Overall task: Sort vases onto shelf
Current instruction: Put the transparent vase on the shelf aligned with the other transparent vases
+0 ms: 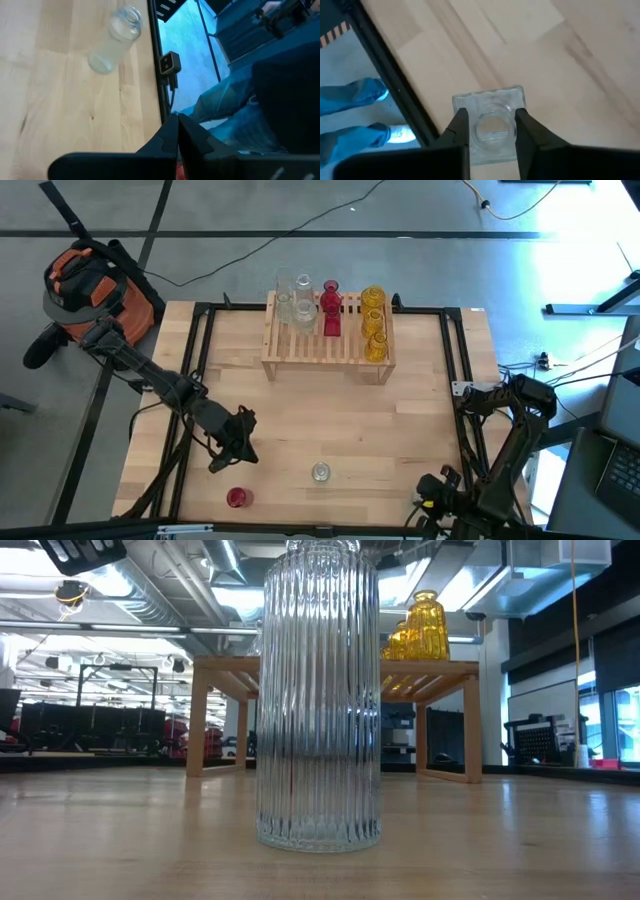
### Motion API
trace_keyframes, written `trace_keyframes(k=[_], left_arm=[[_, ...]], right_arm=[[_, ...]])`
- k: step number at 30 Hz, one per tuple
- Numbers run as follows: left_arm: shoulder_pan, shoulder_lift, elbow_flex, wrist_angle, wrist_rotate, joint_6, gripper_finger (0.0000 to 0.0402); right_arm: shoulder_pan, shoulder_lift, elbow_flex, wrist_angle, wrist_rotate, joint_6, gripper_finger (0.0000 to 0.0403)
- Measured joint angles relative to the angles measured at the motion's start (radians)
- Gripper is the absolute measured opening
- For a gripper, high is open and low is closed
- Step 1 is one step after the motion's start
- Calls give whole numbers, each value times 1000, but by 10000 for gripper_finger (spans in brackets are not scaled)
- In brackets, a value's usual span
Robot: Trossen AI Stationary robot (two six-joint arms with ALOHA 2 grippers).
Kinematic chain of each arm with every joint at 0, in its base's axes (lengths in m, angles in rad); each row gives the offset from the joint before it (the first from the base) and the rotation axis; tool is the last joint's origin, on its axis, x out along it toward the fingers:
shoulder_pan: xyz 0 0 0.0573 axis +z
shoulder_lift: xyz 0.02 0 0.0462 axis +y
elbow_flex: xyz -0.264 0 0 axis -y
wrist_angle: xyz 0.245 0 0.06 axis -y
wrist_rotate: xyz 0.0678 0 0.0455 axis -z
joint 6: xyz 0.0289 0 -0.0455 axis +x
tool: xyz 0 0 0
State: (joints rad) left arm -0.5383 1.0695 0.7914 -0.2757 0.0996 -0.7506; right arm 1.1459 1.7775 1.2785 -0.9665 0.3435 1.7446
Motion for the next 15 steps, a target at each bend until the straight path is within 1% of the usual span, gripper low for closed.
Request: trace_keyframes(k=[9,15], left_arm=[[46,0,0,0,-1,16,0],[69,0,0,0,17,43,0]], right_arm=[[-61,-6,-4,-83,47,-3,58],[-127,-35,-7,-114,84,-69,58]])
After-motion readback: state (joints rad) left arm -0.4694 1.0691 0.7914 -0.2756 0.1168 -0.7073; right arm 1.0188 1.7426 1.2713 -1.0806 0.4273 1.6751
